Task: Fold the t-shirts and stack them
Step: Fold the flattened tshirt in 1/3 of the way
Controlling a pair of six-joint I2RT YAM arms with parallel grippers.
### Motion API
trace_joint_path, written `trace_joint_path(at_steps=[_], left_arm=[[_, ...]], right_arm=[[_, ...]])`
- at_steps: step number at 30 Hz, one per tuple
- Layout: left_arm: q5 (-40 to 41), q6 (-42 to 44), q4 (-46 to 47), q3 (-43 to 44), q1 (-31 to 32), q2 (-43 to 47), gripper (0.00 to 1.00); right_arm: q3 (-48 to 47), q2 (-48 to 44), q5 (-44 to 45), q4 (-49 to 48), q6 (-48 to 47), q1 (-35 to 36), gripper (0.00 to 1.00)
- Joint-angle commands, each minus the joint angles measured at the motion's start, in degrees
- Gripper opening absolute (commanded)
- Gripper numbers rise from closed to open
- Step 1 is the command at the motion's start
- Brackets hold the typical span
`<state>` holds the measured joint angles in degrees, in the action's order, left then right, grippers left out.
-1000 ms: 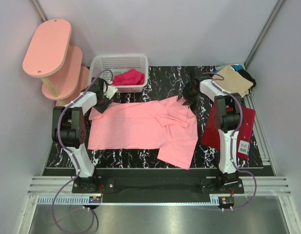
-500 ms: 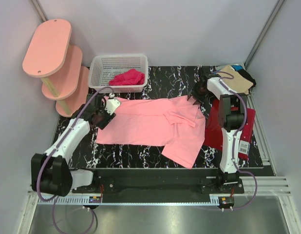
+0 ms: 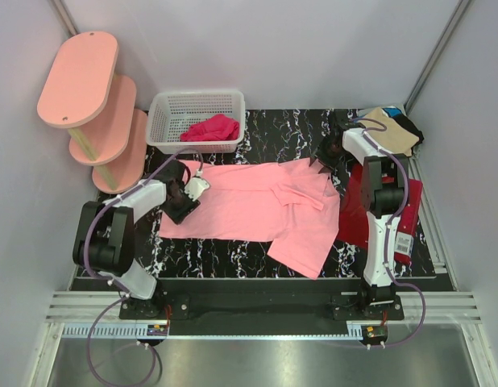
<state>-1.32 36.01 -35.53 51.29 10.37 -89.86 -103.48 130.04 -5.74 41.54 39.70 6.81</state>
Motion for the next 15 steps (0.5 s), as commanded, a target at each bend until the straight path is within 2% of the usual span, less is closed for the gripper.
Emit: trace_joint_path(at_steps=[1,8,15], left_arm=[[-1.0,-0.3,1.8,6.6,0.0,-4.0,0.51],[-1.3,1.0,3.0,6.0,-4.4,-9.9,0.48],[-0.3,6.6,3.7,0.0,-14.2,-6.6,0.45]], right_arm=[[1.4,-0.9,-1.3,-0.2,-0.1,1.4,0.52],[1.6,-2.1,0.0,-0.2,-0.4,1.5,0.52],[0.0,-0.1,0.0,0.6,-0.4,1.2,0.52]])
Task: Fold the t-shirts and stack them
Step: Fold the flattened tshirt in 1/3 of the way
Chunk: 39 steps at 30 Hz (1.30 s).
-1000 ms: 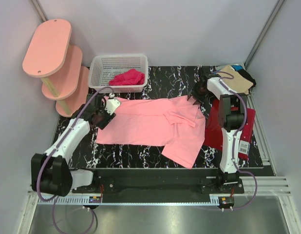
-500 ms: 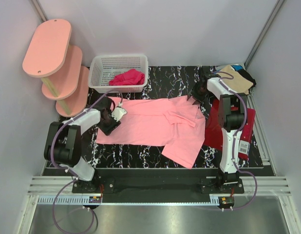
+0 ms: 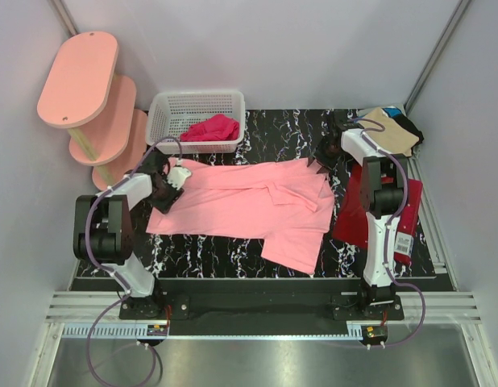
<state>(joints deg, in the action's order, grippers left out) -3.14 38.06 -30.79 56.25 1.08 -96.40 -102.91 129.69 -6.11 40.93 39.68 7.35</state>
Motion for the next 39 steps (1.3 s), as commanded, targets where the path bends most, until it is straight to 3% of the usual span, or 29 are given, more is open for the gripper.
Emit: trace_joint_path(at_steps=[1,8,12,17,22,29,34,39], left_arm=[[1.7,5.4,-1.1,-5.4,-5.5,0.5,0.45],[-0.6,4.9,-3.9,-5.7,-5.8,3.6,0.45],[-2.4,2.2,-6.5,-3.0,-2.7,5.3,0.45],[-4.0,-0.4,-9.0,2.1,1.2,7.2,0.46],[-5.6,-1.2,-11.8,4.6,1.4,7.9,0.46],[-3.7,0.2,-11.8,6.1,1.3,8.9,0.46],[-3.9,-1.4,-11.8,16.1,1.4,3.3,0.46],[-4.1,-4.0,-11.7,26.7,1.6,-5.1,0.45]], right_arm=[[-0.7,0.4,0.5,1.3,-0.5,0.7,0.52],[-2.8,1.0,-0.9,1.4,-0.4,0.6,0.54],[-8.5,1.2,-8.5,2.0,-1.9,2.5,0.61],[-12.2,-7.0,-3.0,6.4,-4.0,7.3,0.66],[3.5,-21.6,7.4,5.4,-3.5,10.7,0.68],[29.5,-37.1,4.4,2.7,-1.1,13.9,0.66],[38.8,-36.6,2.8,0.0,0.0,15.1,0.66],[38.4,-32.5,2.2,-1.6,-0.7,15.7,0.65]])
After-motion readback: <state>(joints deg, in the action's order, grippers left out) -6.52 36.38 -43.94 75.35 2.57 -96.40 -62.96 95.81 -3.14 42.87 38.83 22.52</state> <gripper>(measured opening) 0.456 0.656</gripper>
